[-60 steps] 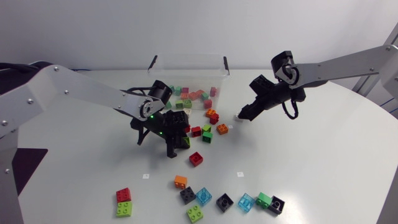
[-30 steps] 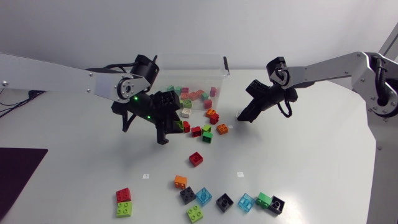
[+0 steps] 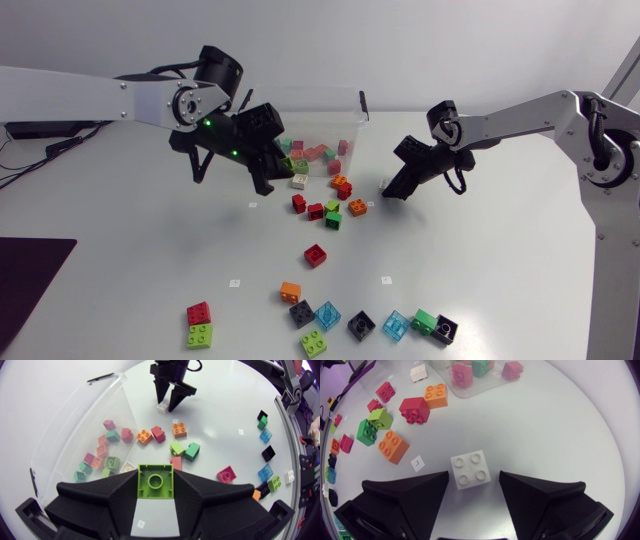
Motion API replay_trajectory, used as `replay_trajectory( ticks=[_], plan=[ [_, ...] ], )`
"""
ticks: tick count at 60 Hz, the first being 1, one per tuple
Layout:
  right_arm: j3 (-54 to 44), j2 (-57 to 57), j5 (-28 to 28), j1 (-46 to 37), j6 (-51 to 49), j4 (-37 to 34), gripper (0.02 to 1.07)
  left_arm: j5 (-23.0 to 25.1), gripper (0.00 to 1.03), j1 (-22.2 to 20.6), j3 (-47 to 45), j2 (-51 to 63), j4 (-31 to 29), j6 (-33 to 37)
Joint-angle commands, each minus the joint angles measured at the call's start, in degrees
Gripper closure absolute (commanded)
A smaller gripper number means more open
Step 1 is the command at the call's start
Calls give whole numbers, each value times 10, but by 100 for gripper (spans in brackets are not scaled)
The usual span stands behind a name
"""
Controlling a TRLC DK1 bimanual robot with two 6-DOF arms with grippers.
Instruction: Place the duplo bricks in the container
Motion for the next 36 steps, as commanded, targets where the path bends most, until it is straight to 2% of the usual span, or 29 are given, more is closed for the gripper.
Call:
replay_trajectory(
  ticks=[1, 10, 23, 36],
  plan=[
    [-15, 15, -5, 5, -15, 6, 53, 0, 79, 6, 34, 9, 10, -29],
    [-25, 5, -7, 8, -13, 7, 79, 0, 79, 19, 84, 30, 25, -72],
    [-87, -74, -8, 11, -4, 17, 79, -10, 79, 29, 139, 62, 49, -119],
    [-141, -175, -7, 38, 16, 15, 79, -29, 79, 40, 232, 139, 61, -166]
  ],
)
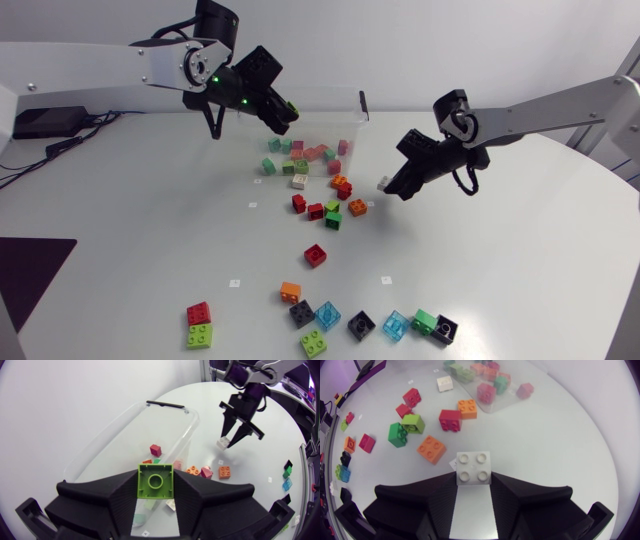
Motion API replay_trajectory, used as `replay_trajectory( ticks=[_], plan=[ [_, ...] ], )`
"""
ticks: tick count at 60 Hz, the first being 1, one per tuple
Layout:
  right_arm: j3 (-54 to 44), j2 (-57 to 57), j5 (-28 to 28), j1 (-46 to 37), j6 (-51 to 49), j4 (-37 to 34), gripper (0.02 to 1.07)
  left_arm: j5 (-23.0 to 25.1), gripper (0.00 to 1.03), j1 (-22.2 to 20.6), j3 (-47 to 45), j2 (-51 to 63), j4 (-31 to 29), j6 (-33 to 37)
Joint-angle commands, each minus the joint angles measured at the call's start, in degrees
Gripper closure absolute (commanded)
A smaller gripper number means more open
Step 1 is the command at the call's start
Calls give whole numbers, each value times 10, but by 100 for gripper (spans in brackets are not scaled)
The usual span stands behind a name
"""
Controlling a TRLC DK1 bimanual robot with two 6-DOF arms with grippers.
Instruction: Place the duplo bricks in the container
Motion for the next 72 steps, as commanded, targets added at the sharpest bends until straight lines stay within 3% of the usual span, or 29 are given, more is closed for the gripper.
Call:
replay_trajectory(
  ticks=[1, 13, 30, 31, 33, 37, 39, 51, 58, 72],
  plan=[
    [-21, -42, -3, 15, 9, 0, 79, -9, 79, 10, 38, 36, 8, -26],
    [-16, -113, -2, 60, 57, -17, 79, -31, 78, 23, 122, 91, 11, -56],
    [51, -119, -1, 96, 126, -36, 79, -47, 76, 37, 166, 130, 21, -99],
    [58, -119, 1, 99, 131, -37, 79, -50, 73, 37, 168, 132, 22, -101],
    [67, -118, 5, 105, 140, -38, 79, -54, 56, 38, 170, 133, 26, -107],
    [84, -116, 9, 114, 155, -39, 79, -59, 13, 39, 168, 132, 26, -110],
    [94, -115, 13, 119, 161, -41, 79, -60, 5, 39, 165, 126, 26, -110],
    [161, -83, 36, 141, 200, -46, 79, -60, 5, 44, 90, 51, 39, -97],
    [207, -53, 49, 153, 212, -51, 79, -59, 5, 58, 13, -18, 74, -87],
    [313, 25, 67, 159, 244, -64, 79, -32, 5, 96, -92, -119, 86, -54]
  ],
)
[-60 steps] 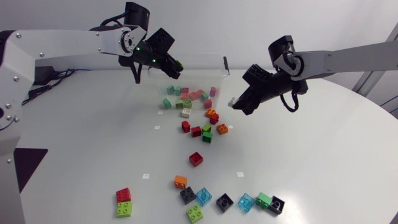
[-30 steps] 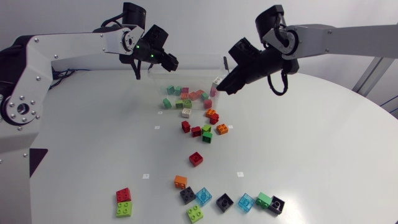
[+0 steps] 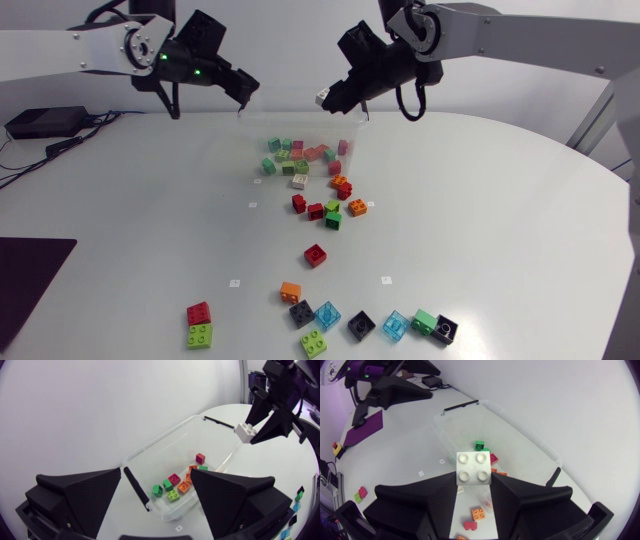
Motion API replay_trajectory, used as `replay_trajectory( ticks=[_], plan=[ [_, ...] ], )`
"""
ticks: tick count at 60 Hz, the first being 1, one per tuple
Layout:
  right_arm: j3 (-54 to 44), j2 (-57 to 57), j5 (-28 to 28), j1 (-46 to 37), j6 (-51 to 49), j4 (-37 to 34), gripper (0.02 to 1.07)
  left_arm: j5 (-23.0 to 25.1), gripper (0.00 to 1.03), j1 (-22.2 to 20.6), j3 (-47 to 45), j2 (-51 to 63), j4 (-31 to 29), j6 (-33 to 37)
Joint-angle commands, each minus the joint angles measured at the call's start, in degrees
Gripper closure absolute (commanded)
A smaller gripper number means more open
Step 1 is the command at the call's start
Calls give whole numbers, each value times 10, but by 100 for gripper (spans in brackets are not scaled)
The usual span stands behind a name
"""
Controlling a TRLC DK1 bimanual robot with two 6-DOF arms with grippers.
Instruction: Place the duplo bricks in the container
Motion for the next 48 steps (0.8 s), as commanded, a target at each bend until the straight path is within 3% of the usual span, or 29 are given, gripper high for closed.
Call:
replay_trajectory(
  ticks=[1, 16, 30, 31, 34, 35, 36, 37, 38, 48],
  plan=[
    [42, 40, 7, 4, 25, -11, 79, 13, 5, 14, -50, -48, 7, 24],
    [136, 109, 22, 8, 60, -28, 79, 35, 5, 32, -174, -132, -8, 115],
    [183, 150, 45, 13, 80, -38, 78, 56, 5, 51, -222, -148, -32, 164],
    [186, 153, 47, 13, 82, -38, 76, 59, 5, 52, -225, -149, -37, 170],
    [190, 157, 53, 13, 89, -39, 52, 66, 5, 58, -229, -151, -46, 180],
    [190, 157, 53, 13, 89, -39, 52, 66, 5, 58, -229, -151, -46, 180],
    [192, 159, 60, 13, 91, -39, 28, 66, 5, 59, -231, -152, -48, 183],
    [191, 158, 60, 13, 91, -41, 11, 68, 5, 61, -236, -153, -53, 194],
    [190, 157, 60, 13, 92, -43, 4, 70, 5, 62, -239, -154, -56, 199],
    [153, 101, 69, 24, 100, -46, 6, 75, 5, 71, -266, -163, -66, 225]
  ],
)
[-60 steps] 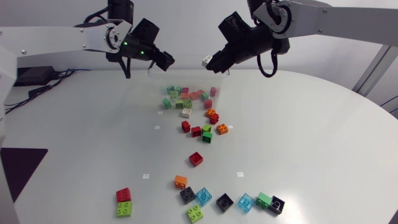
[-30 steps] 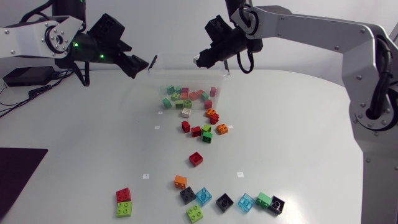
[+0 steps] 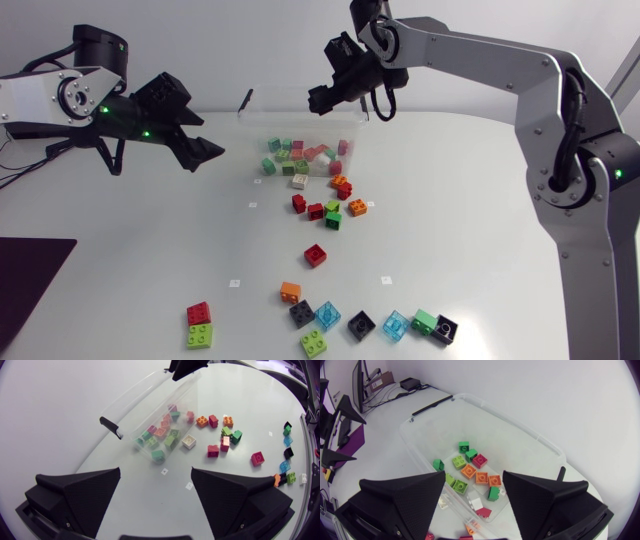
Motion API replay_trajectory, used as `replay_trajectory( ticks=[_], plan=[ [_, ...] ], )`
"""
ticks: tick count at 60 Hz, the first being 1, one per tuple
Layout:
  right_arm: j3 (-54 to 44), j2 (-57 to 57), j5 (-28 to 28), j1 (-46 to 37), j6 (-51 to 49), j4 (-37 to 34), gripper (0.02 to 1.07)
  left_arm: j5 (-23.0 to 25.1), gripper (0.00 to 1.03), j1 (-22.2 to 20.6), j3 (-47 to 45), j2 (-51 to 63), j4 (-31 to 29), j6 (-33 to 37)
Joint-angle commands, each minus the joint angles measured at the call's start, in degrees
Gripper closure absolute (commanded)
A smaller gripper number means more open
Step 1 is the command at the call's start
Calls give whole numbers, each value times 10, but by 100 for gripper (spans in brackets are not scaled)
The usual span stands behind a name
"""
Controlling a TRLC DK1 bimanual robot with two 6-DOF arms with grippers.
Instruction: Place the duplo bricks in the container
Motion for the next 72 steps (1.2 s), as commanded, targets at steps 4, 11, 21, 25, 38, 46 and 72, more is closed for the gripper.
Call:
replay_trajectory(
  ticks=[4, 11, 21, 25, 38, 46, 72],
  plan=[
    [-44, -65, 6, 17, 16, -6, 6, 15, 5, 11, -31, -21, -7, 29],
    [-86, -110, 6, 22, 19, -1, 6, 21, 5, 16, -55, -37, -19, 62],
    [-181, -189, 6, 18, 17, 23, 6, 25, 5, 17, -105, -62, -79, 162],
    [-240, -234, 6, 16, 15, 33, 6, 18, 6, 21, -144, -89, -117, 218],
    [-363, -331, 2, 10, 4, 46, 6, -24, 6, 37, -227, -143, -200, 338],
    [-414, -368, 2, 8, 5, 52, 6, -51, 6, 35, -265, -155, -216, 365],
    [-587, -483, -3, -5, -5, 59, 6, -94, 6, -55, -355, -161, -209, 321]
  ],
)
